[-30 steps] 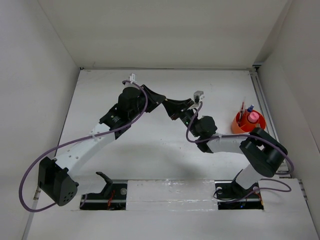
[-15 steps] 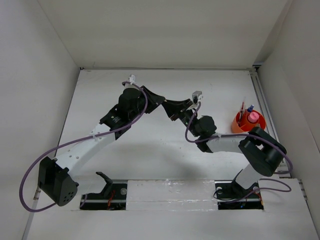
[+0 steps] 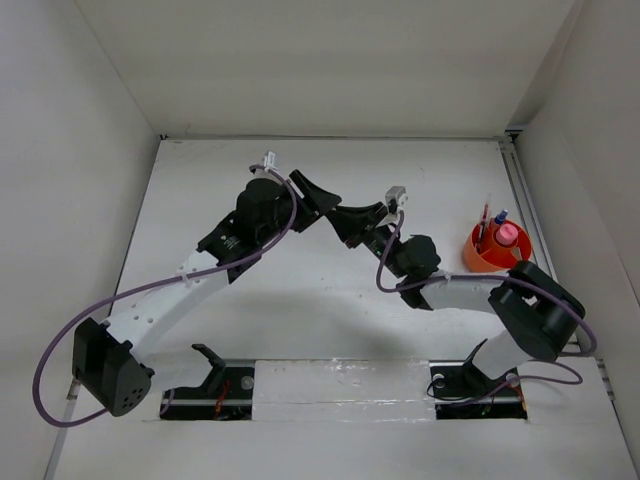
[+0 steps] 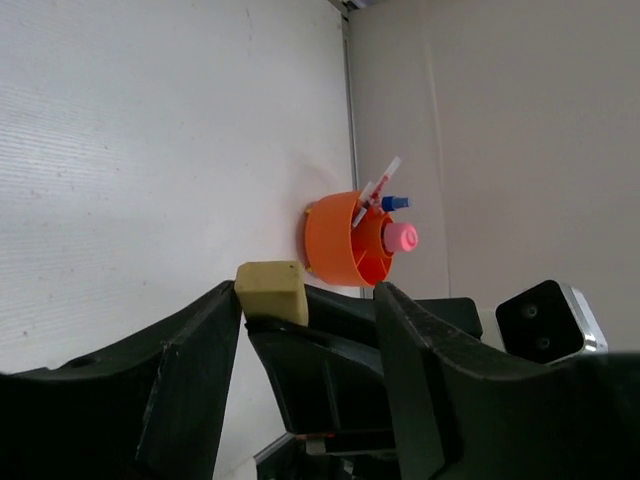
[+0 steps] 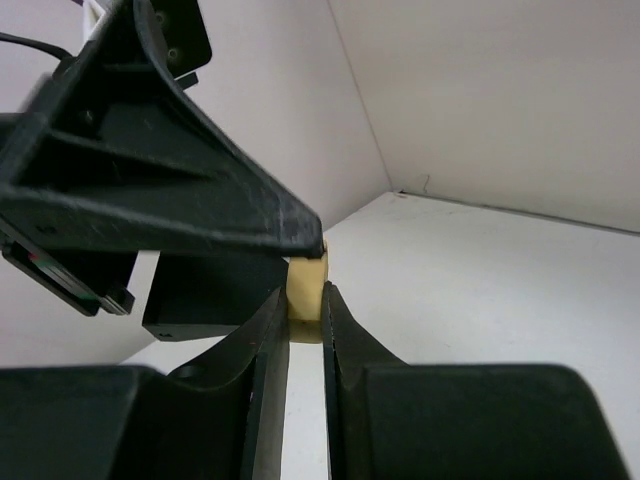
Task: Sort the stationery into containers
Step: Place the stationery in the storage box.
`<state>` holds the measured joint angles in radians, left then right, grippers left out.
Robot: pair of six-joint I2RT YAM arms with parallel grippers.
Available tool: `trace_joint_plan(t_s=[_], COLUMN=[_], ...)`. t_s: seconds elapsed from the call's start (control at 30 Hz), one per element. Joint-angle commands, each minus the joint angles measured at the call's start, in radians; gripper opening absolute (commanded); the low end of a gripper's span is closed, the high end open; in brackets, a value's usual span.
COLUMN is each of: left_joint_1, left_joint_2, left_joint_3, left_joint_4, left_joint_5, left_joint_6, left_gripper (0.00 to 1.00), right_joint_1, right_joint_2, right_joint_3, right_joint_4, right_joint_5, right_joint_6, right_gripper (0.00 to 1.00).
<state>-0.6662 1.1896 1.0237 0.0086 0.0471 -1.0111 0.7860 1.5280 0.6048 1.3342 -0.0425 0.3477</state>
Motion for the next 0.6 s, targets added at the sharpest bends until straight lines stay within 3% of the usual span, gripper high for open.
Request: trace_joint_plan(t_s=[0.0,0.1,0.13,0.3,0.43,0.47,0.53,0.57], left_joint_1=[-0.007,-0.007,-0.007,-0.007,0.031,0.049,0.082,0.082], left_joint_2=[-0.044,-0.056,-0.067,-0.067,-0.067,-0.067,-0.047,-0.047], left_joint_3=[0.044,0.044,0.053,0.085,0.107,0.122,0.151,0.170], left_joint_4=[0.050,0.028,0.019,-0.060,-0.192,-0.231,-0.350,-0.401], left_joint_5=[0.028,-0.001,-0.010,-0.075,-0.108,-0.108,-0.121,-0.181], left_joint_6=[0.003,0.012,0.022,0.058,0.100,0.112,0.152,0.192], left_gripper=[0.52,0.65,0.76,1.00,1.00,1.00,1.00,1.00], right_joint_1=[0.006,0.006,-0.005,-0.048,-0.091,-0.091,-0.091,-0.091], right_joint_2=[-0.031,-0.060,-0.071,-0.182,-0.354,-0.396,-0.528,-0.575], right_joint_3=[-0.002,-0.002,-0.002,-0.023,0.019,0.036,0.061,0.061], right_joint_4=[0.090,0.008,-0.010,-0.128,-0.485,-0.688,-0.872,-1.036], right_joint_5=[-0.028,-0.007,0.004,-0.005,0.038,0.090,0.189,0.310], right_joint_6=[-0.024,-0.053,-0.053,-0.088,-0.130,-0.141,-0.130,-0.118], right_gripper=[0.00,0.00,0.00,0.00,0.00,0.00,0.00,0.00])
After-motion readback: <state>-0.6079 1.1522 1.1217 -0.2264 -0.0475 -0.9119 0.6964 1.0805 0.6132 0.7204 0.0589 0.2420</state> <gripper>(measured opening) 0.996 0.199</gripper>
